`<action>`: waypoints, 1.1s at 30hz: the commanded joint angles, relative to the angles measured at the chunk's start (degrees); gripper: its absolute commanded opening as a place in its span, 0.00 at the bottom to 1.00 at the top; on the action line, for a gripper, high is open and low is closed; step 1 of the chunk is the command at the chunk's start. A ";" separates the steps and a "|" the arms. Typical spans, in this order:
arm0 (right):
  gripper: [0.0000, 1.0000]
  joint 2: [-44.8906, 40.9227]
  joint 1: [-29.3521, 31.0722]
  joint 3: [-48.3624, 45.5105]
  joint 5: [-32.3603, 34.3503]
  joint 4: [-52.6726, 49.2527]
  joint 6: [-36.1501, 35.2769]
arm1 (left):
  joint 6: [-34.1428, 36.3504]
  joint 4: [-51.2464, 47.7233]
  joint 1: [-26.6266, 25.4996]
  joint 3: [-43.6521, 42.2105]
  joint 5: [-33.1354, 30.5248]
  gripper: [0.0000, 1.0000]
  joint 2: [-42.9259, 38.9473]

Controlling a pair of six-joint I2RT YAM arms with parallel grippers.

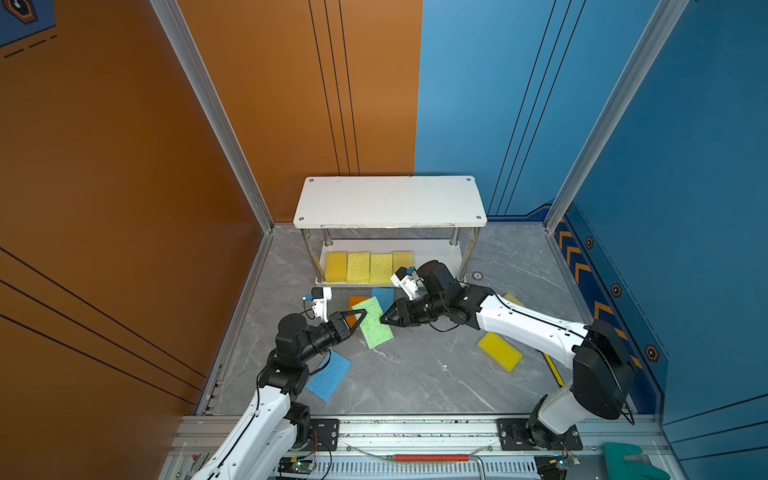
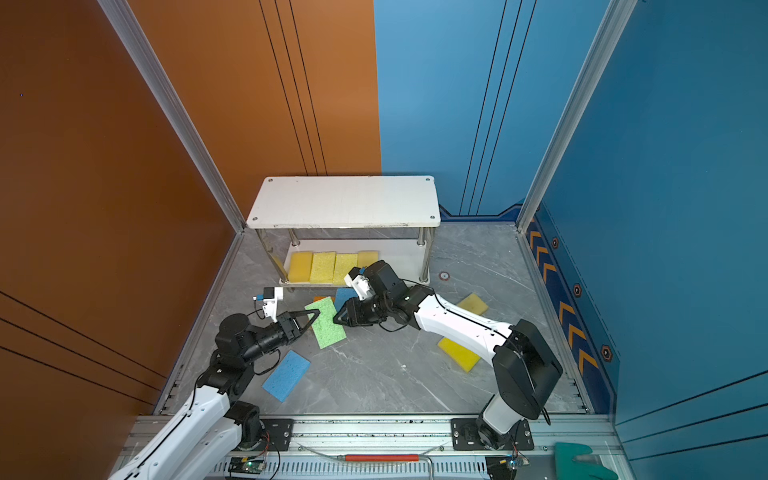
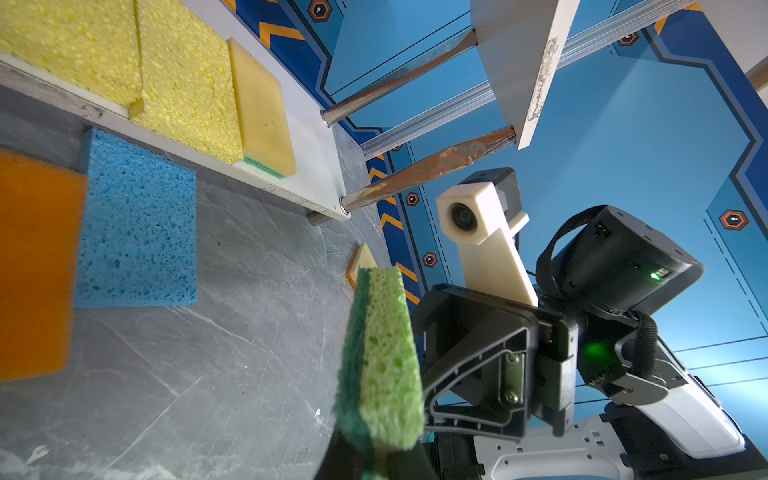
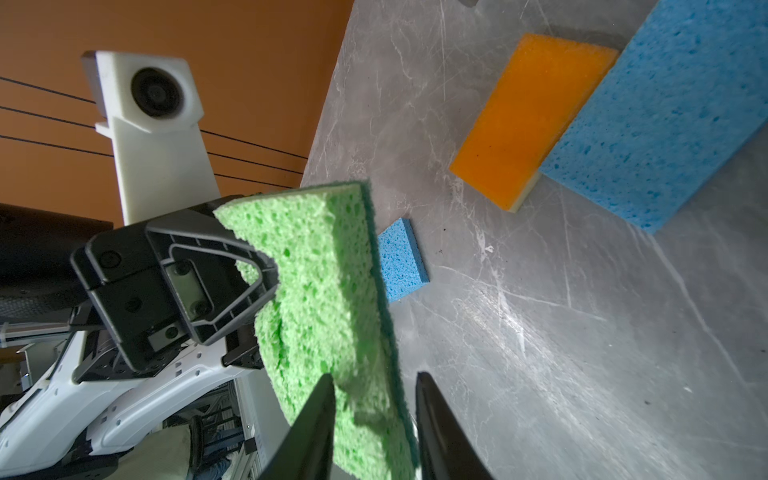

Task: Place and organize the cleaning sponges onto the shelf
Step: 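Lift the green sponge upright toward the left gripper while the left approaches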

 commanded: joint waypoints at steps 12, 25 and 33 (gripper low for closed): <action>0.37 -2.78 0.98 -4.11 -0.69 3.34 0.50 | 0.65 0.97 1.77 0.73 -1.09 0.04 0.85; 0.35 -1.81 2.32 -5.16 -0.40 4.33 0.52 | -1.03 0.97 3.48 -0.27 -1.15 0.05 0.57; 0.24 -1.31 2.87 -4.45 -0.38 4.67 0.55 | -1.22 0.97 3.69 -0.68 -1.12 0.05 0.09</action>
